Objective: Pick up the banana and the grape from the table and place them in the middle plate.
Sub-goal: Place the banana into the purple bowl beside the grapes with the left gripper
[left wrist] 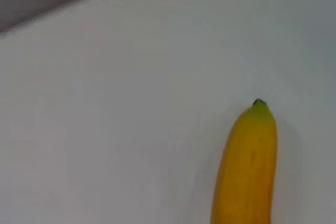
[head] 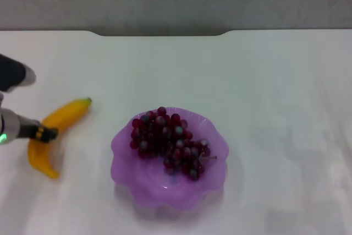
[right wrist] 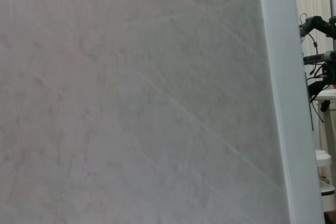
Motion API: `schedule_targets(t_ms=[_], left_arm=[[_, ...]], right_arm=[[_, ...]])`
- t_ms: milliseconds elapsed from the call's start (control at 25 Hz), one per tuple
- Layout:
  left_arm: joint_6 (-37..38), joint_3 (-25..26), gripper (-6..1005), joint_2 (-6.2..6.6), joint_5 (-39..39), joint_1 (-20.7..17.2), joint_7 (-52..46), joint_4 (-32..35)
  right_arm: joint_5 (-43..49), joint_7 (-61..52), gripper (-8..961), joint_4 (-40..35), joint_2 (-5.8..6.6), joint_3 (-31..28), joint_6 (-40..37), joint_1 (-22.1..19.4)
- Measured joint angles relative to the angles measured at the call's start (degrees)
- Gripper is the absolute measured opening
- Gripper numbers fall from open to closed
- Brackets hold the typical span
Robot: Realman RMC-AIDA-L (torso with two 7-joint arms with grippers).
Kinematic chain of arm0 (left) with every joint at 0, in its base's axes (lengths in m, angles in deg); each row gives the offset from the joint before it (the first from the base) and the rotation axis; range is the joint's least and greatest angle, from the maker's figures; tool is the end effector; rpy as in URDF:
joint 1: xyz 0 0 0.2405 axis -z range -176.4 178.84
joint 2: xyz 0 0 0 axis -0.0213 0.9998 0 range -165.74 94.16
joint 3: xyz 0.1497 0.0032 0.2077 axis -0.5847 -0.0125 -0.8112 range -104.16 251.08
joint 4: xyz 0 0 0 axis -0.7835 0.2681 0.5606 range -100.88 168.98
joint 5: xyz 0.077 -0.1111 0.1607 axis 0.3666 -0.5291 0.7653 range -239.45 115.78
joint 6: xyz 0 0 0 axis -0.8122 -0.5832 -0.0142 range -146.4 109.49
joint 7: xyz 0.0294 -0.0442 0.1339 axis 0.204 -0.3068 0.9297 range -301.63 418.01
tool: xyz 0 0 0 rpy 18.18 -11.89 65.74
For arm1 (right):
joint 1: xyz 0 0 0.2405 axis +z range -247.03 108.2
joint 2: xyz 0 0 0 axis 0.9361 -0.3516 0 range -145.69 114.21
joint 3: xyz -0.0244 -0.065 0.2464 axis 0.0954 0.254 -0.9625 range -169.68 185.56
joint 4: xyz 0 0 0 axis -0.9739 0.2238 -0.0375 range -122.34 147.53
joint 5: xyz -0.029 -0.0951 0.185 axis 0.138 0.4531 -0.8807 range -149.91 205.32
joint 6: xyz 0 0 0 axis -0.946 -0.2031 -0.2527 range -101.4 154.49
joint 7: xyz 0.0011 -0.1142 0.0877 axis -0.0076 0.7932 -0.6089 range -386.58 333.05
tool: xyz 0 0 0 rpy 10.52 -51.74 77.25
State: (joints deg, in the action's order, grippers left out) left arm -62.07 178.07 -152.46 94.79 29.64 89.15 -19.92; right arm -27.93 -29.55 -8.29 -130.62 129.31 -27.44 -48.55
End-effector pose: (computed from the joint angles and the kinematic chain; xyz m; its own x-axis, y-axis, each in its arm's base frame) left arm -0.3123 0.4009 0.0206 0.6691 0.7298 0.1400 0.5284 -0.3348 -0.7802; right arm 0.3604 0.3429 0.0226 0.6430 -0.0259 -0.7654 -0.7587 0.1148 -0.6412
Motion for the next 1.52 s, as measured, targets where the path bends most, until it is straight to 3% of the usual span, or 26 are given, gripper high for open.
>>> schedule_targets(t_ms=[80,200,400,640,1040,1400,1520], left_arm=[[0.0,0.0,454,-0.05,0.4,-1.5,-2.6,-4.1],[-2.2,0.2,457,0.08,-0.7,-4.3,-4.3,-12.8],[-13.6,2.3,461,0.31,-2.9,-5.1,-4.7,-23.5],[-24.2,-0.8,467,0.2,-16.9,-8.5,1.0,-34.4],[-25.9,-11.7,476,-0.04,-29.2,-12.2,14.0,-37.2],[-16.9,-18.4,485,-0.08,-30.4,-7.5,18.4,-25.4],[-14.5,-20.2,487,-0.07,-31.0,-7.3,18.9,-24.2]], right_arm=[[0.0,-0.2,902,0.0,-0.04,0.0,-0.3,-0.1],[0.0,-0.2,902,0.0,-0.07,0.1,-0.7,-0.1],[0.0,-0.2,902,0.0,-0.1,0.2,-0.8,-0.1],[0.0,0.0,901,0.2,-0.18,0.3,-0.8,-0.1],[0.0,0.1,901,0.5,-0.17,-0.1,-0.7,-0.2],[0.0,0.1,901,0.1,-0.17,0.1,-0.7,-0.2],[0.0,0.1,901,0.1,-0.17,0.0,-0.7,-0.2]])
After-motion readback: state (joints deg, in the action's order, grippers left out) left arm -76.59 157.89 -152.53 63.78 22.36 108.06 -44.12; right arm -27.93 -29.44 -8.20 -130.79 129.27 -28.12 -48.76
